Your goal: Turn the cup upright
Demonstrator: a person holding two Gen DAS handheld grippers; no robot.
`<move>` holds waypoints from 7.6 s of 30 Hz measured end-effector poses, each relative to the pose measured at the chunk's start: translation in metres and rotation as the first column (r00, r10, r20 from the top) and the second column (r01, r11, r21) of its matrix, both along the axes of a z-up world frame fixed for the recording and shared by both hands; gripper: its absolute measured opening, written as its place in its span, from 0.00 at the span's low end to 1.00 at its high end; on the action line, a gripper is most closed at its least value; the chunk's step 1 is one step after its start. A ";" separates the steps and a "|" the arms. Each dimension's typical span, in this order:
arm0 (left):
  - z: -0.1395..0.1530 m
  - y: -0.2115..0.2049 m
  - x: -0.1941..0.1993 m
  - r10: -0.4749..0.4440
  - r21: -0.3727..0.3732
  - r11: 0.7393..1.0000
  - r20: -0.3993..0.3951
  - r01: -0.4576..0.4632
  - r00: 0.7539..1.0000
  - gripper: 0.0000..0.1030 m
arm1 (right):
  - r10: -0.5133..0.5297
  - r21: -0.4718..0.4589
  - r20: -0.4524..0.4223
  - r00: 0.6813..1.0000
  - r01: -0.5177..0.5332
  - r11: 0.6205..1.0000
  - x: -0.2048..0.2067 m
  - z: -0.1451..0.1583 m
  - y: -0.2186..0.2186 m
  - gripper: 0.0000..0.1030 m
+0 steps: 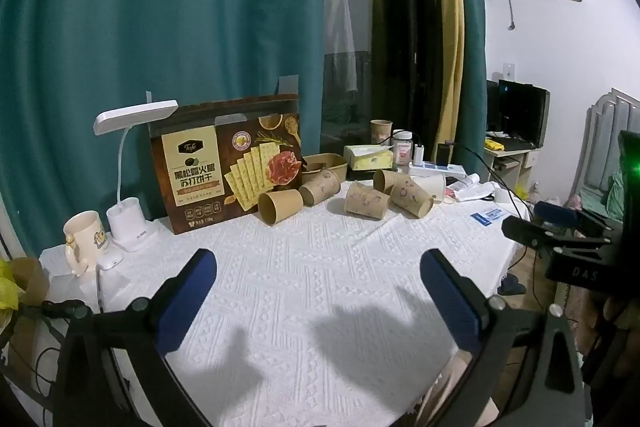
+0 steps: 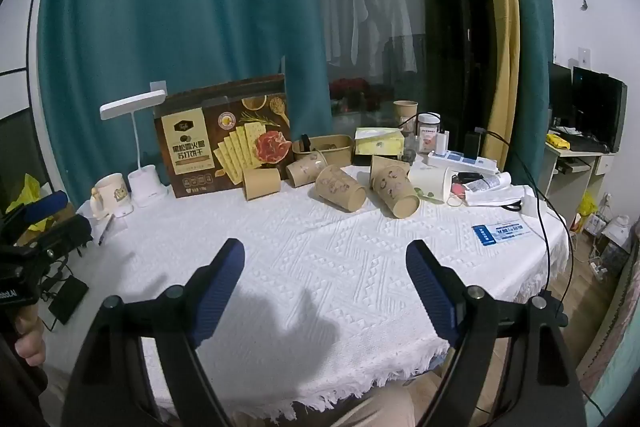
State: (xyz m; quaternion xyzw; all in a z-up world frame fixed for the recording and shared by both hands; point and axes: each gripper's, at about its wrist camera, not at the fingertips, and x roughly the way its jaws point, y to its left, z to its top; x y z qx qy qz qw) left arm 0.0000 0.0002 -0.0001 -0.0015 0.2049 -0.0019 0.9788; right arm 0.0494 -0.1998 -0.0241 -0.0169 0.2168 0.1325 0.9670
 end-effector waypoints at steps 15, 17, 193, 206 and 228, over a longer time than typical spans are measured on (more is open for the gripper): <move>0.000 0.000 0.000 -0.001 -0.002 1.000 -0.002 0.001 1.000 0.99 | 0.001 -0.002 0.000 1.000 -0.001 1.000 -0.002 0.000 0.003 0.79; 0.000 0.000 0.000 -0.001 -0.003 1.000 -0.002 0.001 1.000 0.99 | 0.000 -0.004 -0.002 1.000 0.000 1.000 -0.002 0.000 0.003 0.79; -0.140 -0.093 0.185 -0.339 0.172 0.838 -0.581 0.518 0.740 0.82 | -0.047 0.035 -0.406 0.913 0.067 0.997 0.075 -0.122 -0.039 0.79; -0.108 -0.018 0.160 -0.330 -0.093 0.941 -0.452 0.324 0.829 0.83 | 0.236 -0.179 -0.399 0.886 -0.328 0.928 0.124 -0.092 0.038 0.79; -0.138 0.117 0.089 0.090 -0.177 0.966 -0.446 -0.186 0.891 0.83 | 0.445 -0.579 -0.665 0.601 -0.790 0.203 0.090 -0.124 0.195 0.79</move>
